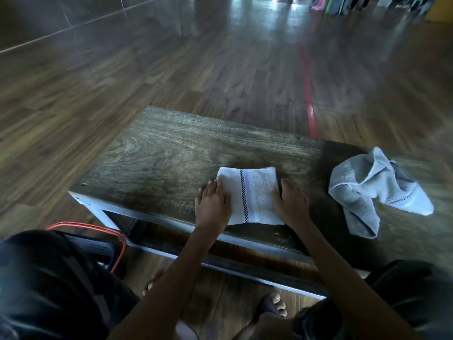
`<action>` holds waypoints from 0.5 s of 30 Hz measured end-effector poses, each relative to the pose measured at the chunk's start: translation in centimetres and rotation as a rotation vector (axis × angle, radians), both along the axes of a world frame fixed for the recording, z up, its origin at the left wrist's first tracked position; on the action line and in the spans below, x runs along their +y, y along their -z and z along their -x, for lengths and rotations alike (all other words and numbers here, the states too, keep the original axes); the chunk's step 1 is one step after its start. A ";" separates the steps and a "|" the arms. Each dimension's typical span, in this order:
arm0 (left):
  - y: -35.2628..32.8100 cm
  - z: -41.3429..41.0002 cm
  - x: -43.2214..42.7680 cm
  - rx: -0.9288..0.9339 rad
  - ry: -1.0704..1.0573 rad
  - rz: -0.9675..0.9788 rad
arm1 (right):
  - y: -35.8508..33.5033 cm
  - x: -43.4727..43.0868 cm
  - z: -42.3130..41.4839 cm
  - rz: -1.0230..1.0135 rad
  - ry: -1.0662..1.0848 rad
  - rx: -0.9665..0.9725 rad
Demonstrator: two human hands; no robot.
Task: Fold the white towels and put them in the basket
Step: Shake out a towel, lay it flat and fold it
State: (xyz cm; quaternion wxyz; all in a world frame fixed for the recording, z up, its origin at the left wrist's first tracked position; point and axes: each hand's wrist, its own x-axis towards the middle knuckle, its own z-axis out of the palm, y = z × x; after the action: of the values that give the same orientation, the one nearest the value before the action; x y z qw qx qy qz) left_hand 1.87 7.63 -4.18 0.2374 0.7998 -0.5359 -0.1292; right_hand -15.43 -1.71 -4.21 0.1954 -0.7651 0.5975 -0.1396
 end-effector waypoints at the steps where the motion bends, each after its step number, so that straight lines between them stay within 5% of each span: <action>1: -0.5 -0.2 0.0 0.008 -0.018 -0.002 | -0.1 0.0 -0.1 0.001 0.013 0.015; 10: -1.8 -0.1 -1.4 0.125 -0.094 -0.109 | -1.6 -0.6 -0.9 -0.234 0.118 -0.036; 15: -2.7 -0.2 -1.4 0.488 -0.173 -0.007 | -2.4 -0.2 -1.9 -0.283 0.123 -0.287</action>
State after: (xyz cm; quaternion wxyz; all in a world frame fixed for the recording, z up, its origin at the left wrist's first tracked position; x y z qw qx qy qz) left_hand 2.10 6.26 -1.50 0.3669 0.7888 -0.3917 -0.2996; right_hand -13.52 -1.95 -1.84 0.3752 -0.6644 0.6226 -0.1736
